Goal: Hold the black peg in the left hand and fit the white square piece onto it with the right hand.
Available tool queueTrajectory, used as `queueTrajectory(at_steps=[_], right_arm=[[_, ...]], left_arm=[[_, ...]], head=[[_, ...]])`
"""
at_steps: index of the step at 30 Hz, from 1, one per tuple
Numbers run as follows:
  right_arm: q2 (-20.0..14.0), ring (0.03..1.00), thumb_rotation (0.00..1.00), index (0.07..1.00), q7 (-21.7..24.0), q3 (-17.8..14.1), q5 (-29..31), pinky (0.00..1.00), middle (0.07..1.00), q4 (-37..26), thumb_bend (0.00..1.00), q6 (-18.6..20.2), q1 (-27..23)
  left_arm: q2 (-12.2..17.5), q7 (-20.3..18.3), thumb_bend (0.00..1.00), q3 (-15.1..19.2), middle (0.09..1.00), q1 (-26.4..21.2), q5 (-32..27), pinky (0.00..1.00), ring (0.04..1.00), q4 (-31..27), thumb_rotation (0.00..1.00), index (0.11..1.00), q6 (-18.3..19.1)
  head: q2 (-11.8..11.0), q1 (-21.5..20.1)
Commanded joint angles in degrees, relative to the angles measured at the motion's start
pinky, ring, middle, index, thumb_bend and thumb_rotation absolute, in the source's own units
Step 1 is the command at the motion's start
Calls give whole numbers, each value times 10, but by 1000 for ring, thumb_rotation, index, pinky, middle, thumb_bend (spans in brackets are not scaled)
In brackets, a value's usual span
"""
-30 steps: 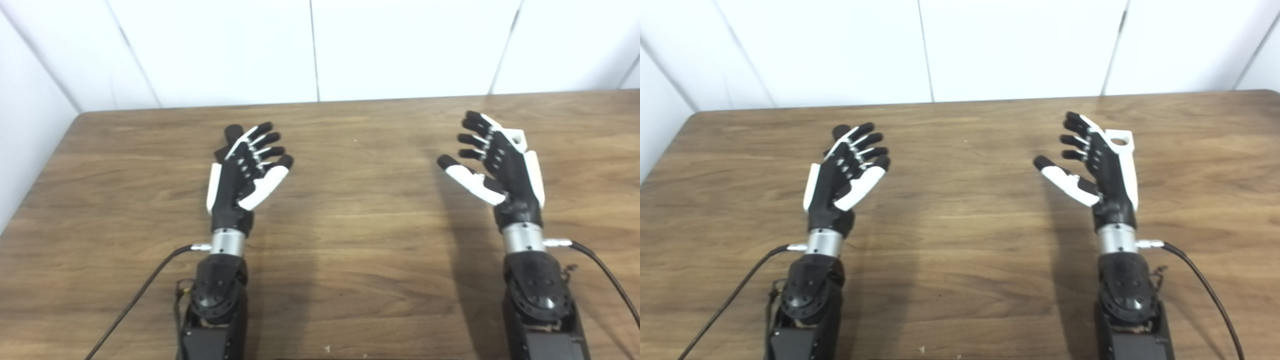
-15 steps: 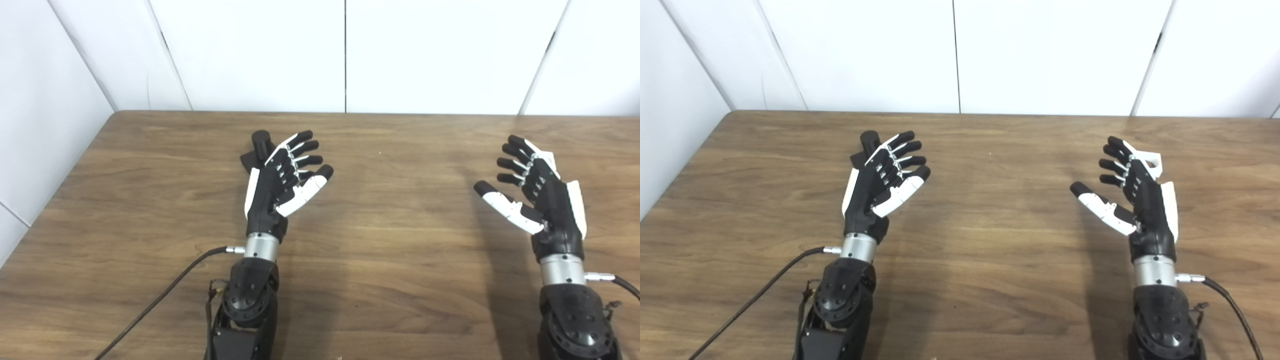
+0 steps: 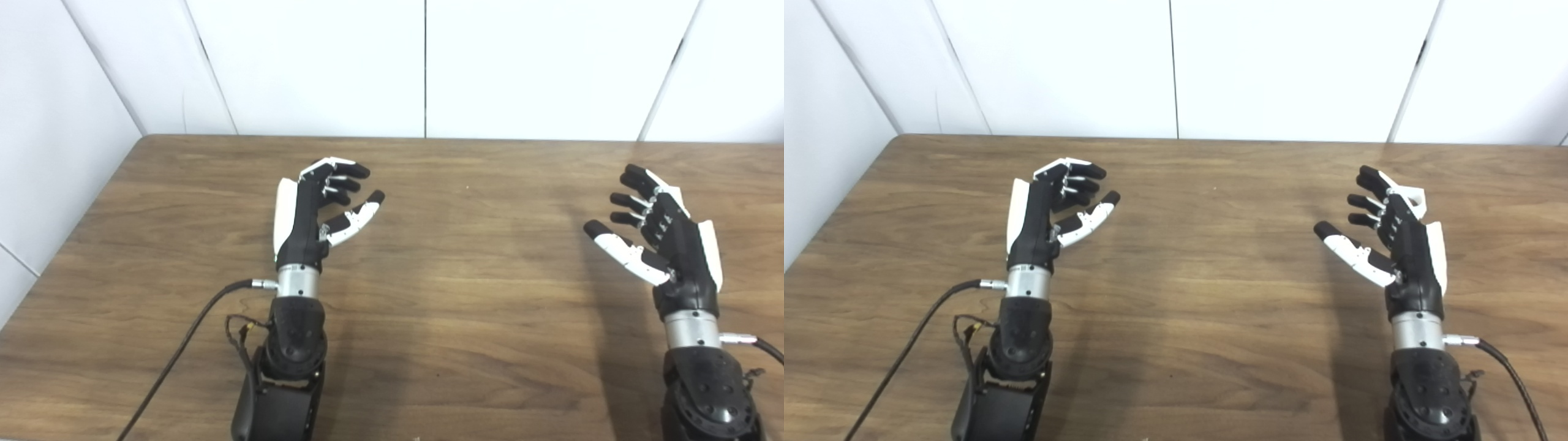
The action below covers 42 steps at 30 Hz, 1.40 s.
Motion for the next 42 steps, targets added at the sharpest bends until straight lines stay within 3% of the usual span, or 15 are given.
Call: queueTrajectory(at_steps=[1,4,8,15,16,17,21,28,37,42], right_arm=[[-4,772,296,835,2,-4,4,696,849,-21,640,-6,-24],[-6,764,318,830,1,-5,1,691,843,-19,657,-10,-25],[-6,763,338,833,0,-5,2,688,843,-19,669,-12,-24],[-7,769,326,833,2,-6,2,697,846,-21,665,-5,-24],[-7,770,336,833,2,-6,3,700,848,-22,671,-3,-23],[-7,770,340,833,3,-5,4,699,848,-23,672,-2,-23],[-8,763,339,829,2,-5,1,684,844,-23,672,-3,-22],[-14,750,344,825,7,-4,1,657,840,-27,660,0,-20],[-21,729,327,819,20,-2,-3,636,837,-33,634,8,-21],[-21,719,349,820,23,-1,-6,618,834,-38,644,13,-20]], left_arm=[[8,11,510,3,633,-30,16,505,602,-22,62,495,3],[18,9,510,5,642,-39,33,534,617,-22,64,496,15],[44,8,509,-4,644,-53,97,555,617,-23,74,498,49],[71,10,511,-21,723,-68,188,533,668,-16,84,499,109],[74,9,654,-23,748,-70,202,539,691,-15,220,608,119],[78,9,703,-25,760,-71,213,536,701,-13,266,647,126],[91,11,760,-29,791,-76,234,510,725,-8,276,699,137],[127,-33,769,-28,802,-98,236,530,733,-14,288,714,154],[178,-113,813,-28,841,-146,263,546,767,-4,374,737,217],[204,-147,855,-36,866,-166,286,646,810,19,396,731,232]], head=[[1,0],[0,0],[-1,0],[0,1],[0,1],[0,0],[2,1],[4,3],[4,4],[6,2]])
